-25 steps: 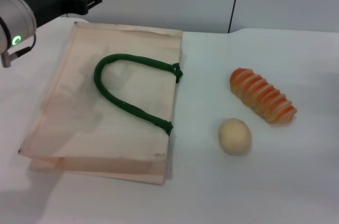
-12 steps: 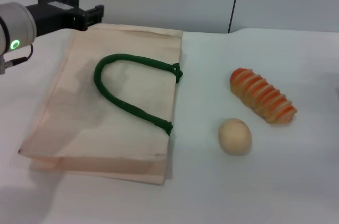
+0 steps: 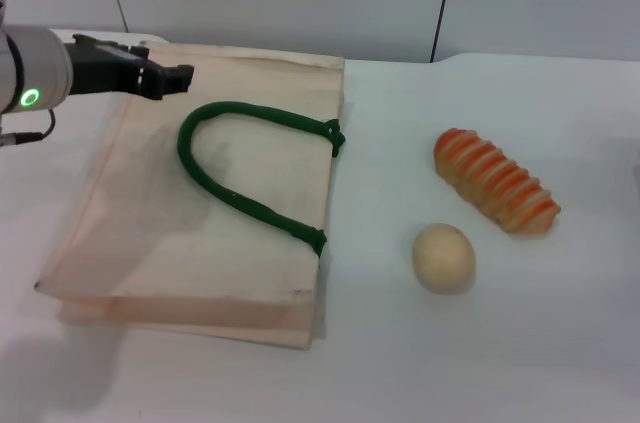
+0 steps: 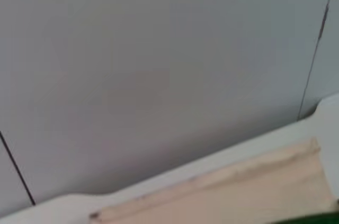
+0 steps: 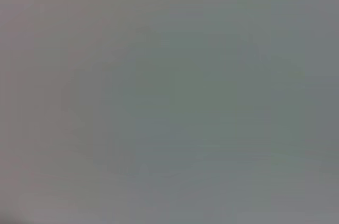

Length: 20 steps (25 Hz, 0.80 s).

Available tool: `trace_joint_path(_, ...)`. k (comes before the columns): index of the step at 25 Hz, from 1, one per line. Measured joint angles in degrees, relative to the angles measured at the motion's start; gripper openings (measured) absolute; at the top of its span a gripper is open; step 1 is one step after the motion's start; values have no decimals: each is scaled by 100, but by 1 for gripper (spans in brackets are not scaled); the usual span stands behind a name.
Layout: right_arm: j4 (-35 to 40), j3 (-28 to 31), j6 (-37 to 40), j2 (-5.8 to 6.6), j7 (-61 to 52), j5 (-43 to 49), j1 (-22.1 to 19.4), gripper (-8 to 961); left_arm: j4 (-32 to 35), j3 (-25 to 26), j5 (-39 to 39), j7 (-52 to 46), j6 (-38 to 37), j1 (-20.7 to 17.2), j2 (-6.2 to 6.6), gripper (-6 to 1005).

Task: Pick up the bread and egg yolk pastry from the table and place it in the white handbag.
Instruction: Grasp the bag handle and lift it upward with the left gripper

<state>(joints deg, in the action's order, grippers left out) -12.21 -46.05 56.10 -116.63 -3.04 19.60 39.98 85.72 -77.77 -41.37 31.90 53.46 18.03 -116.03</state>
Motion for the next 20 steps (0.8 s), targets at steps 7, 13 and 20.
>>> trace_joint_path(7,24,0,-94,0,-6,0,20,639,221,233,379,-168,699,168,0,616)
trace_joint_path(13,47,0,-127,0,0,0,89,639,129,300,1020,-468,1081,444,-5,615)
trace_joint_path(20,48,14,-127,0,-4,63,103,639,-295,258,1261,-538,1158,701,-10,615)
